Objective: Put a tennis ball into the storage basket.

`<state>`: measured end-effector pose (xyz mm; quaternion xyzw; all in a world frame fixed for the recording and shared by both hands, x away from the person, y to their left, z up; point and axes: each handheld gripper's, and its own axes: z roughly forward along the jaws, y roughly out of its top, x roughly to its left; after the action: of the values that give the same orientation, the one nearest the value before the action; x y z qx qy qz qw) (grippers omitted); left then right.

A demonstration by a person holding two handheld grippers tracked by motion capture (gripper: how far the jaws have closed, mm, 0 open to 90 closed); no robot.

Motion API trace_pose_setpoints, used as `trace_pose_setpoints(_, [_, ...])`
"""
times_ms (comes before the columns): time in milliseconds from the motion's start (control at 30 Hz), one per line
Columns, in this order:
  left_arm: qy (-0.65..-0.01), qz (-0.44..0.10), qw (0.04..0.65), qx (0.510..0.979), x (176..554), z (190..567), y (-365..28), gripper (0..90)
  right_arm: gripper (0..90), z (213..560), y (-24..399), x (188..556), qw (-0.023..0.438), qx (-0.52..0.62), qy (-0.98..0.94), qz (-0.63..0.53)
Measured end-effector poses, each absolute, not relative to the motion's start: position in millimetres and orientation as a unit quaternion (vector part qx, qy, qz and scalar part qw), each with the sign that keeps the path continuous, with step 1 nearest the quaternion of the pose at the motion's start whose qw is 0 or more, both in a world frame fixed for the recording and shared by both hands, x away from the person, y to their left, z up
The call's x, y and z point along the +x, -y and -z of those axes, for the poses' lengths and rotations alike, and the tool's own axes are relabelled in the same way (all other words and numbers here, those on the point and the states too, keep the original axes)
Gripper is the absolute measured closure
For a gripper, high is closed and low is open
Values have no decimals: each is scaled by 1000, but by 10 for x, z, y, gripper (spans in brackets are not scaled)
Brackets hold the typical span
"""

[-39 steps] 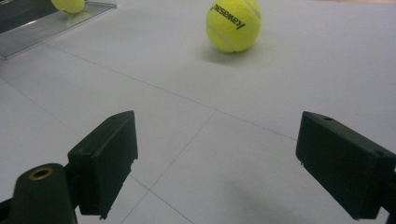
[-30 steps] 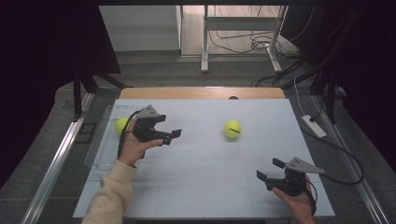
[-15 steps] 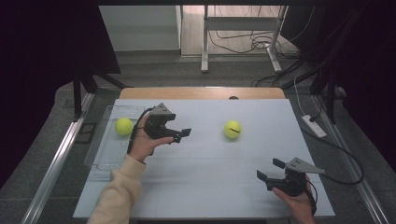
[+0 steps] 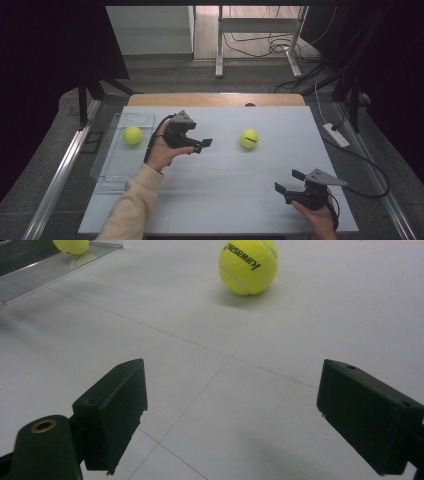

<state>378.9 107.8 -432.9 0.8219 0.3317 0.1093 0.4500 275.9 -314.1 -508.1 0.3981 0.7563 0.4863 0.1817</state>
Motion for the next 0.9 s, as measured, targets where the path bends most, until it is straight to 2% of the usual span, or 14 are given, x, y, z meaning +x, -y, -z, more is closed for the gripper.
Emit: trace_pose_setpoints(900, [-306, -96, 431, 843, 3900, 4396, -656, 105, 128, 5088, 3142, 2764, 180, 398, -758, -485])
